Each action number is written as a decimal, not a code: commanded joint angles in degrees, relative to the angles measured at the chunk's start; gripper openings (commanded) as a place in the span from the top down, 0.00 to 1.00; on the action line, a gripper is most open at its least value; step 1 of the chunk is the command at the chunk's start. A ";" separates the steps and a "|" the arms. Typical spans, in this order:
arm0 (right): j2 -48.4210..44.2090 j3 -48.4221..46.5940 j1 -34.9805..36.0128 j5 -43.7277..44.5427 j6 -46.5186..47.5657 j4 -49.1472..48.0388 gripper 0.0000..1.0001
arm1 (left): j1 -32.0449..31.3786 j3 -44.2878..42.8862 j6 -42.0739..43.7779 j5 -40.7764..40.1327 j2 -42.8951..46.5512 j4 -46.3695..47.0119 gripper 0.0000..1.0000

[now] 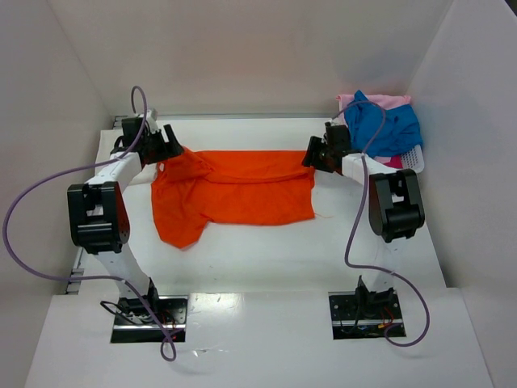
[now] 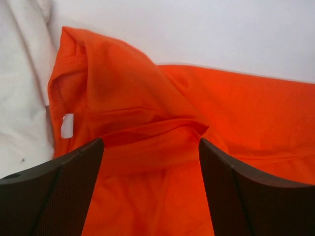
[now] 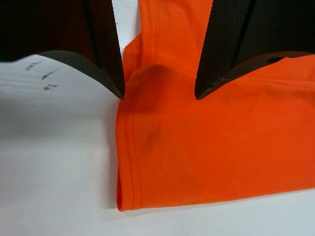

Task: Fold and stack the t-shirts
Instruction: Fold the flattened tshirt in 1/3 of the way

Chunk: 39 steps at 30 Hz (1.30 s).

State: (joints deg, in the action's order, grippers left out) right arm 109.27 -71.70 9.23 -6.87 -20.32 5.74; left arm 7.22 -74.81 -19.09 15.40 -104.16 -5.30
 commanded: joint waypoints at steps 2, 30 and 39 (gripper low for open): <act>5.45 -5.84 1.37 1.60 1.11 2.42 0.35 | 0.25 0.25 2.16 -3.79 0.71 -1.47 0.14; 19.05 -27.11 6.59 24.64 2.74 22.80 1.00 | 0.25 1.16 2.39 -6.88 3.00 -0.85 0.12; 19.05 -28.05 4.39 29.89 4.61 24.93 1.00 | 0.25 1.16 2.39 -6.35 3.52 -0.85 0.11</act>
State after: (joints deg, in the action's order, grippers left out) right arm 127.51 -97.29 15.22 17.17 -17.78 28.03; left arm 7.22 -74.08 -17.93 8.78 -103.68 -7.33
